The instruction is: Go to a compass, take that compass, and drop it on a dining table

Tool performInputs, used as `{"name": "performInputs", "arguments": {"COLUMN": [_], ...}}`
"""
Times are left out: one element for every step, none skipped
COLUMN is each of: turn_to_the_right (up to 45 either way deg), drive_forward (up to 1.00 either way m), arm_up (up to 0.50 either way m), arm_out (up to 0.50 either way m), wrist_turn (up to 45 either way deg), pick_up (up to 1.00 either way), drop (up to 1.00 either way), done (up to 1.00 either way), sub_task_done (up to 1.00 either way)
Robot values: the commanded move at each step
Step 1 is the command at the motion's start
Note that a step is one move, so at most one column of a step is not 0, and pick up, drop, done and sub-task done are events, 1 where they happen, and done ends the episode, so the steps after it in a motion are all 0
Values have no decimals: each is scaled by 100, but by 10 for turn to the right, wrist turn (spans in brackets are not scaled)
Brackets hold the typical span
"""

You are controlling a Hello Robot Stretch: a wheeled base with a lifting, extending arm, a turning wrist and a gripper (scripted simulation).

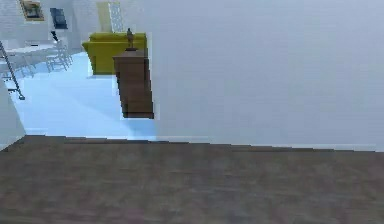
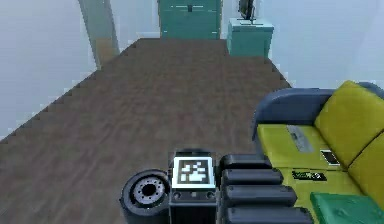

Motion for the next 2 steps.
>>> {"name": "performInputs", "arguments": {"turn_to_the_right": [-240,0], "drive_forward": [0,95], "arm_up": [0,0], "arm_out": [0,0], "wrist_turn": [0,0], "pick_up": [0,0], "drop": [0,0], "done": [0,0], "sub_task_done": [0,0]}}
